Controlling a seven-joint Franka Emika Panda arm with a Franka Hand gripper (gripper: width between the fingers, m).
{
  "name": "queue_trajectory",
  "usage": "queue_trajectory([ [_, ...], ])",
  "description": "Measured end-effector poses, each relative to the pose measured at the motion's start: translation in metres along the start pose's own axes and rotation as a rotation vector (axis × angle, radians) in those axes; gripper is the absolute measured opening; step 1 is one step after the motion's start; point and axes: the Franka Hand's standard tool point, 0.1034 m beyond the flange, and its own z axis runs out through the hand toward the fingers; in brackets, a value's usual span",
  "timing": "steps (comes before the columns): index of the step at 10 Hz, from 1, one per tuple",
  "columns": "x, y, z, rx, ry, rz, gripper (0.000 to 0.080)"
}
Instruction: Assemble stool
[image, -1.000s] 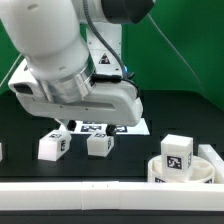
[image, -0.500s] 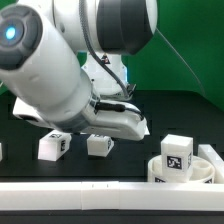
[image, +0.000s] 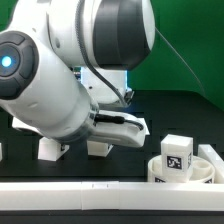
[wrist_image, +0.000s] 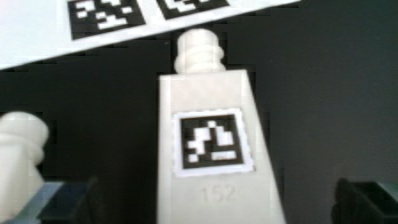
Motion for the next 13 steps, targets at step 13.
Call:
queue_trajectory([
  [13, -0.005, -0.002, -0.001, 0.005, -0.009, -0.014, 0.0336],
])
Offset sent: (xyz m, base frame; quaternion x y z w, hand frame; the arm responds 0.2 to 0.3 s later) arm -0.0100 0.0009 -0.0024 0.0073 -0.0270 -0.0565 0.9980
